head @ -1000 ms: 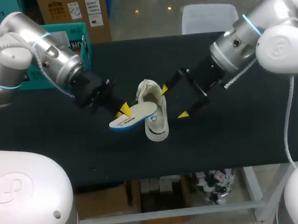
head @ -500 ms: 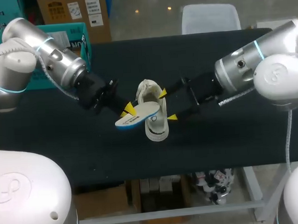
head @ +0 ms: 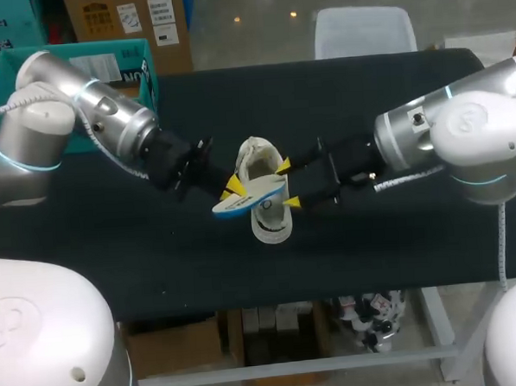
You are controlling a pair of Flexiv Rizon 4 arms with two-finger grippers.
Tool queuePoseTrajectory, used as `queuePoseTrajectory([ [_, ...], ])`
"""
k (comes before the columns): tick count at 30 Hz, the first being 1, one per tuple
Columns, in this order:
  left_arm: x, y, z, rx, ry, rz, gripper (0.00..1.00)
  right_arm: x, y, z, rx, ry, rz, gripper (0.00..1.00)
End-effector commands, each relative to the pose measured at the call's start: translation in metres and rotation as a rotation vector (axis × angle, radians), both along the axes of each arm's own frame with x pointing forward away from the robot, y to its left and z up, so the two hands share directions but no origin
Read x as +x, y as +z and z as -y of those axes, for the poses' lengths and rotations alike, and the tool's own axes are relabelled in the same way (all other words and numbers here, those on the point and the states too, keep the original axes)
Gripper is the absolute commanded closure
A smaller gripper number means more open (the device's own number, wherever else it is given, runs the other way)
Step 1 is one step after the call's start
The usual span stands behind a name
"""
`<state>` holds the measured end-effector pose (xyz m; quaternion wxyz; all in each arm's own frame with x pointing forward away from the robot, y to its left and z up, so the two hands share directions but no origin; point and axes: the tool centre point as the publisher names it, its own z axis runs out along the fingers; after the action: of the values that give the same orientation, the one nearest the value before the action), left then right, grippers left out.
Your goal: Open the shoe tongue, take the insole out of the shoe, put the insole back into the shoe, and pack the shoe into the shoebox
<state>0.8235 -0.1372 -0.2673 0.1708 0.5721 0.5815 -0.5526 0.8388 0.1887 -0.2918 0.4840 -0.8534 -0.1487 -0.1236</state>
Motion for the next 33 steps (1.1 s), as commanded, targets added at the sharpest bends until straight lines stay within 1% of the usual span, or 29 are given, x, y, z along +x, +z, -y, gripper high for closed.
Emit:
queuePoseTrajectory([
  [1,0.0053,-0.0053,0.0029,-0.028,-0.012,-0.015,1.0,-0.0002,-0.002,-0.0098,-0.074,-0.033,0.028,0.35],
  [5,0.0067,-0.0033,0.0054,-0.051,-0.015,-0.024,1.0,0.0009,-0.0022,-0.0108,-0.054,-0.042,0.062,0.36],
  [6,0.0076,-0.003,0.0058,-0.056,-0.014,-0.029,1.0,0.001,-0.0021,-0.0109,-0.052,-0.044,0.065,0.39],
  [7,0.0082,-0.0026,0.0059,-0.059,-0.014,-0.03,1.0,0.0015,-0.0022,-0.0111,-0.042,-0.043,0.079,0.48],
  [10,0.0086,-0.0017,0.0063,-0.065,-0.015,-0.035,1.0,0.0025,-0.0027,-0.0107,-0.028,-0.041,0.091,0.61],
  [15,0.0094,-0.0012,0.0064,-0.065,-0.016,-0.043,1.0,0.003,-0.0025,-0.0099,-0.017,-0.04,0.115,0.63],
  [17,0.0105,-0.0017,0.0059,-0.069,-0.014,-0.051,1.0,0.0034,-0.0022,-0.0103,-0.015,-0.039,0.12,0.7],
  [20,0.0117,-0.0018,0.0052,-0.079,-0.015,-0.064,1.0,0.0044,-0.0029,-0.0111,-0.011,-0.035,0.13,0.75],
  [22,0.0123,-0.0017,0.005,-0.086,-0.017,-0.072,1.0,0.0052,-0.0038,-0.0112,-0.001,-0.03,0.136,0.81],
  [24,0.0131,-0.0012,0.0046,-0.096,-0.019,-0.084,1.0,0.0056,-0.0041,-0.0111,-0.003,-0.032,0.14,0.95],
  [25,0.0133,-0.0011,0.0045,-0.095,-0.018,-0.083,1.0,0.0059,-0.0044,-0.011,-0.003,-0.033,0.143,1.0],
  [29,0.0136,0.0005,0.006,-0.087,-0.02,-0.086,1.0,0.0071,-0.005,-0.0108,0.002,-0.032,0.162,1.0],
  [30,0.0135,0.0008,0.0059,-0.075,-0.018,-0.082,0.7,0.0077,-0.0052,-0.0106,0.01,-0.031,0.169,1.0],
  [31,0.0133,0.0008,0.0058,-0.067,-0.011,-0.078,0.49,0.0081,-0.0052,-0.0101,0.015,-0.031,0.174,1.0],
  [32,0.0127,-0.0001,0.0051,-0.057,-0.004,-0.069,0.09,0.0084,-0.0049,-0.0095,0.02,-0.032,0.177,1.0],
  [33,0.0125,-0.0016,0.0042,-0.048,0.006,-0.063,0.06,0.0086,-0.0044,-0.009,0.028,-0.032,0.181,1.0],
])
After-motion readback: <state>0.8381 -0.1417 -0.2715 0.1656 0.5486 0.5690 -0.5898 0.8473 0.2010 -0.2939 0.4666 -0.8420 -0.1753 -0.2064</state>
